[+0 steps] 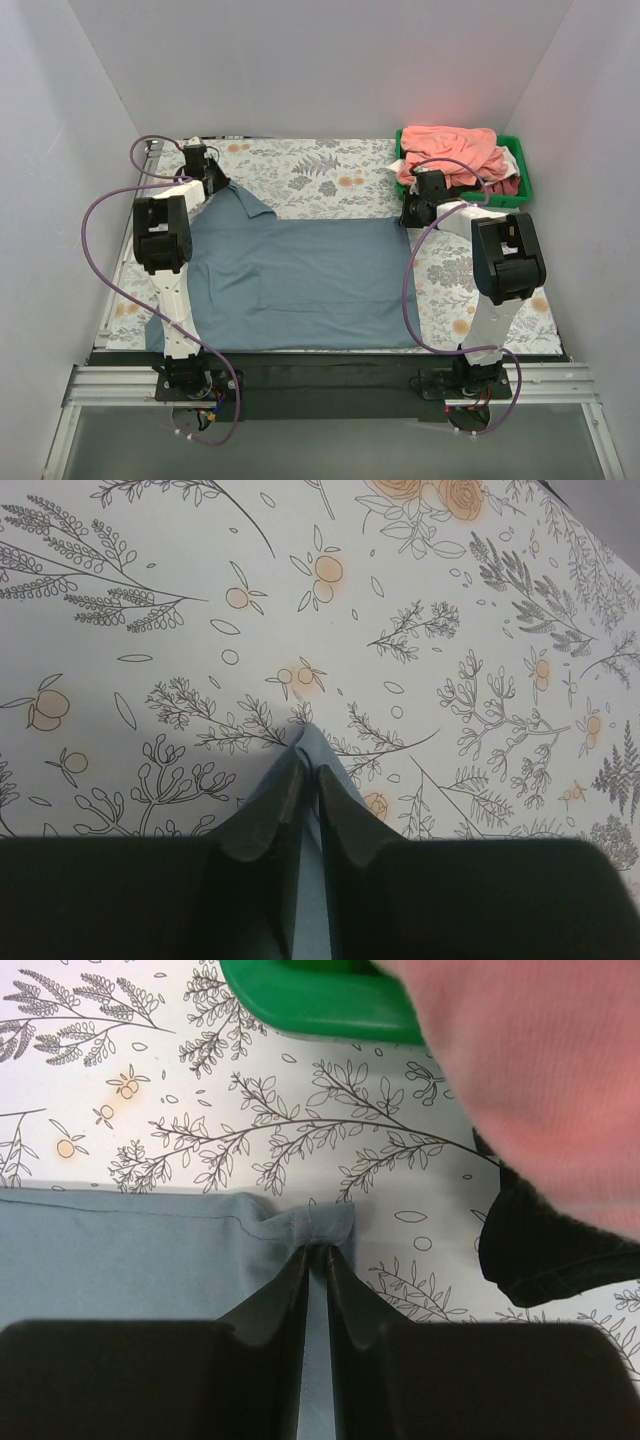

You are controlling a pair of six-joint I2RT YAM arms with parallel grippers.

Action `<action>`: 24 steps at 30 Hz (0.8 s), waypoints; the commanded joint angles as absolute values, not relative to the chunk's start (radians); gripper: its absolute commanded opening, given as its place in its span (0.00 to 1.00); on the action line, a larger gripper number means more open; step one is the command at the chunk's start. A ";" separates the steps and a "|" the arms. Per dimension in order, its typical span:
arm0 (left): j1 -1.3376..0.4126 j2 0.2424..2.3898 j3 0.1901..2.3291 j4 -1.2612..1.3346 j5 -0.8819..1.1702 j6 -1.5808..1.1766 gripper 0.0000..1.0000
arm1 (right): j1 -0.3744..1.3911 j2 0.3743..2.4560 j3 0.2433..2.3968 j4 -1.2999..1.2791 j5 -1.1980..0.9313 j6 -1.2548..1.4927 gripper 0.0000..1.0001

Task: Fold and stack the t-shirts
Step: Fold the tshirt

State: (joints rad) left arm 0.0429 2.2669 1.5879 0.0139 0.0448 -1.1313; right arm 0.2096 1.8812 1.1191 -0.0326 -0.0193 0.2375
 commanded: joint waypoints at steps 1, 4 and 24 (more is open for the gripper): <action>0.046 2.260 1.614 0.008 0.055 -1.123 0.08 | 0.206 1.898 1.163 -0.009 -0.028 0.239 0.17; 0.046 2.263 1.620 0.005 0.064 -1.127 0.00 | 0.206 1.902 1.177 -0.011 -0.029 0.239 0.15; 0.049 2.356 1.966 -0.083 0.176 -1.177 0.00 | 0.204 1.821 1.212 -0.009 0.063 0.226 0.09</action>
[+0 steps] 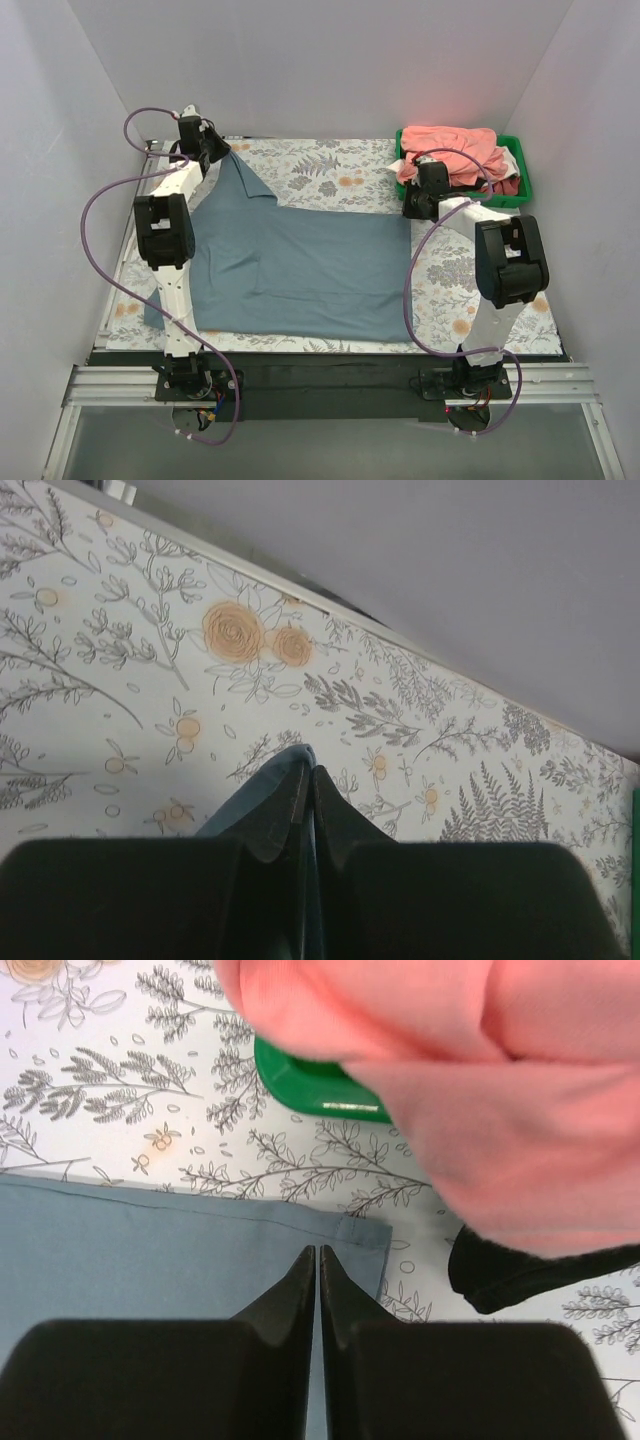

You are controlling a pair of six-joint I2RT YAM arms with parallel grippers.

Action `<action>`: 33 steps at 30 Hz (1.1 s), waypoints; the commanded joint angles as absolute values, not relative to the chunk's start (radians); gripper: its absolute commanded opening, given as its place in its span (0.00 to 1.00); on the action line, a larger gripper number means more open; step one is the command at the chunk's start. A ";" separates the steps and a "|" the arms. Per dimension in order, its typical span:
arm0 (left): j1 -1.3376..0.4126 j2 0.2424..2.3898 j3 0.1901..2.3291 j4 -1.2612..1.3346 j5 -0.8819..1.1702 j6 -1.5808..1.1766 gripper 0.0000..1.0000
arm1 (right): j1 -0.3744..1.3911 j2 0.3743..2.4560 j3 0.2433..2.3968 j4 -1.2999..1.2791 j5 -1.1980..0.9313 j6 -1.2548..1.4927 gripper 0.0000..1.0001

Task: Fold and stack the t-shirts
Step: Fold the tshirt

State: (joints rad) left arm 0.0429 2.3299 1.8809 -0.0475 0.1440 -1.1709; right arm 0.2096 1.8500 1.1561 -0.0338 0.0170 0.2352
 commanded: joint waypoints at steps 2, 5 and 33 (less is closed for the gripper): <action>0.051 2.388 2.011 -0.092 0.181 -1.178 0.00 | 0.201 1.842 1.250 -0.011 0.067 0.222 0.07; 0.055 2.440 2.121 -0.120 0.196 -1.178 0.00 | 0.196 1.873 1.305 -0.009 0.068 0.215 0.01; 0.063 2.329 1.960 -0.087 0.291 -1.172 0.00 | 0.187 1.939 1.258 -0.023 0.078 0.204 0.42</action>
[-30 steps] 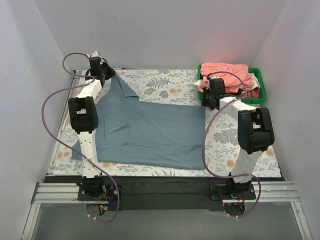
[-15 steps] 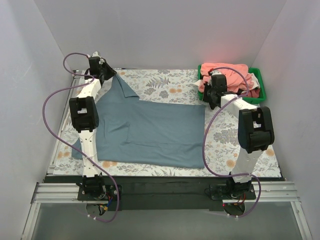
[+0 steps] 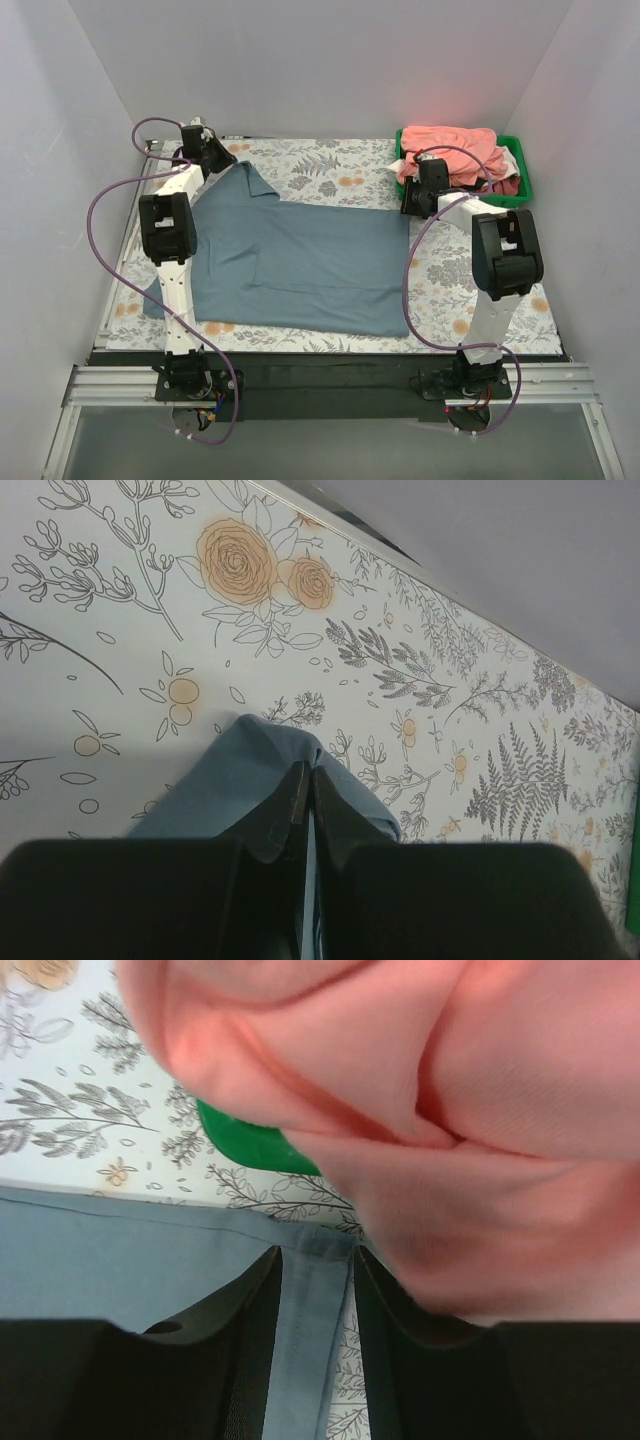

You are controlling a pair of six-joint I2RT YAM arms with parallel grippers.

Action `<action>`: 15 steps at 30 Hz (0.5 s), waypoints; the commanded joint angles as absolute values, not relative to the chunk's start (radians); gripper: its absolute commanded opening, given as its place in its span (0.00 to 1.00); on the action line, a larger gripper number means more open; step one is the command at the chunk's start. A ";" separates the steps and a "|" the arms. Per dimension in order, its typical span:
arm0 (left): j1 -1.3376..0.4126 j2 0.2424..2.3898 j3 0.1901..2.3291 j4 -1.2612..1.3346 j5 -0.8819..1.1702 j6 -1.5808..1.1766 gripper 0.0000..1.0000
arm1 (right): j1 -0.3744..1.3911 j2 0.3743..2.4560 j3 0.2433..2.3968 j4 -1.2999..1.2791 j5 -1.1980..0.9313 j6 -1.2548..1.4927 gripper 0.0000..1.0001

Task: Fold and stack the t-shirts
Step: Fold the tshirt

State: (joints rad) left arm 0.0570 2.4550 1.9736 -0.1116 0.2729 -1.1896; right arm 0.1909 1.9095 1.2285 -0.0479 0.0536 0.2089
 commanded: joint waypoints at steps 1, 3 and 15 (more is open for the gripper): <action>0.061 2.326 1.951 -0.086 0.288 -1.172 0.00 | 0.187 1.953 1.259 -0.025 0.083 0.207 0.43; 0.063 2.315 1.947 -0.083 0.288 -1.169 0.00 | 0.187 1.965 1.270 -0.025 0.089 0.209 0.43; 0.078 2.289 1.939 -0.081 0.281 -1.154 0.00 | 0.187 1.993 1.275 -0.026 0.080 0.215 0.21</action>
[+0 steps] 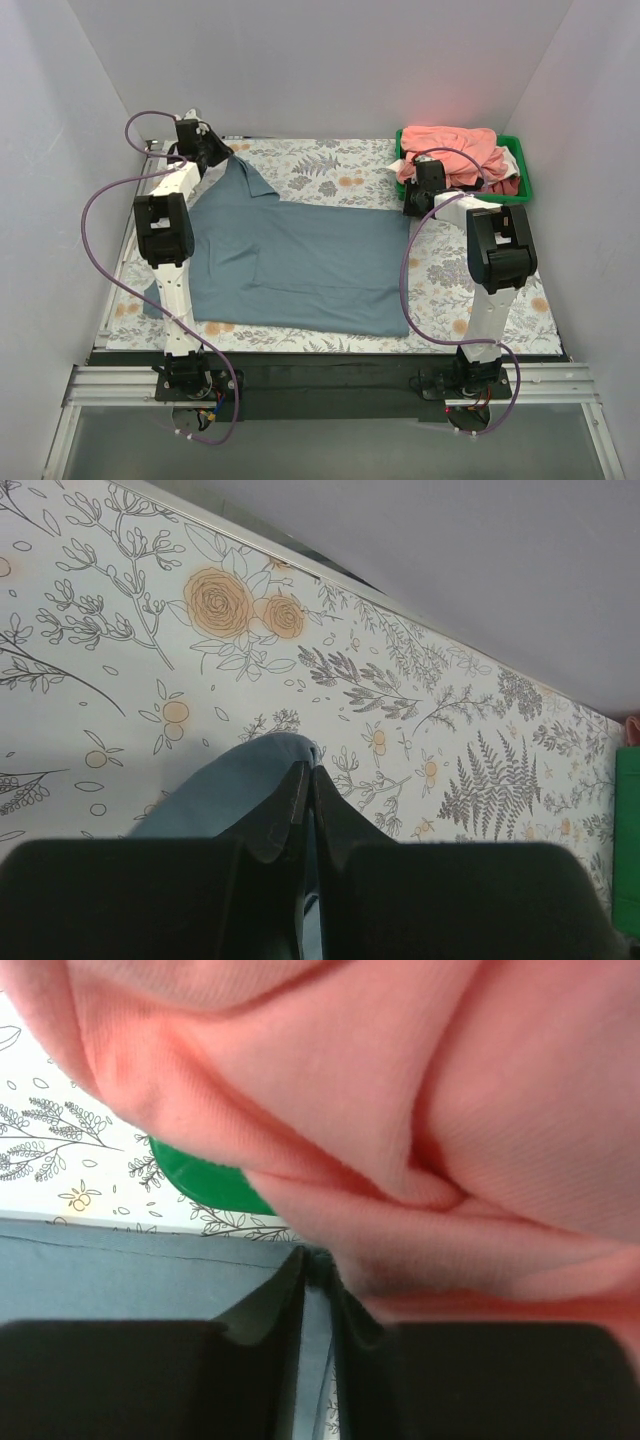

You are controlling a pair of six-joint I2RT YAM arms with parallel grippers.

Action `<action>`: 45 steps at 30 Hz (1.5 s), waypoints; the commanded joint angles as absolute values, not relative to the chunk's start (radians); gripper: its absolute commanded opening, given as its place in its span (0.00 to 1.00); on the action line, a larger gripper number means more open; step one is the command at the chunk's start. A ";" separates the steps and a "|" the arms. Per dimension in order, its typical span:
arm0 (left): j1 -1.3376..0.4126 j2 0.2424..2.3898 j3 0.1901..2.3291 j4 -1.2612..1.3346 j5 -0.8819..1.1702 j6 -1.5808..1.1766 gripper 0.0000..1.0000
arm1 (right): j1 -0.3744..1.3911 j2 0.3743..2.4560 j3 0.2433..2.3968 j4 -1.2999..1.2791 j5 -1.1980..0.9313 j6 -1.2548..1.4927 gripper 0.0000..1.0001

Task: Fold and stack the t-shirts
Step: Fold the tshirt

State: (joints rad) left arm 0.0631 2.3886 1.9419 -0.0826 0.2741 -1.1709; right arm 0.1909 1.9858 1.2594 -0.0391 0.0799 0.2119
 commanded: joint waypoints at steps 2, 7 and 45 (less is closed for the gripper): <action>0.083 2.290 1.940 -0.081 0.282 -1.157 0.00 | 0.187 1.985 1.264 -0.026 0.063 0.216 0.11; 0.084 2.296 1.951 -0.081 0.291 -1.158 0.00 | 0.187 1.947 1.246 -0.028 0.049 0.225 0.01; 0.207 1.642 1.183 0.201 0.517 -1.356 0.00 | 0.207 1.591 1.059 -0.055 -0.029 0.199 0.01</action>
State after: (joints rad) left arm 0.1978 1.7718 1.2602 0.1211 0.4805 -1.3354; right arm 0.1974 1.6569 1.1099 -0.0814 -0.0360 0.2062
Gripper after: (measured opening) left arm 0.013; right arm 0.023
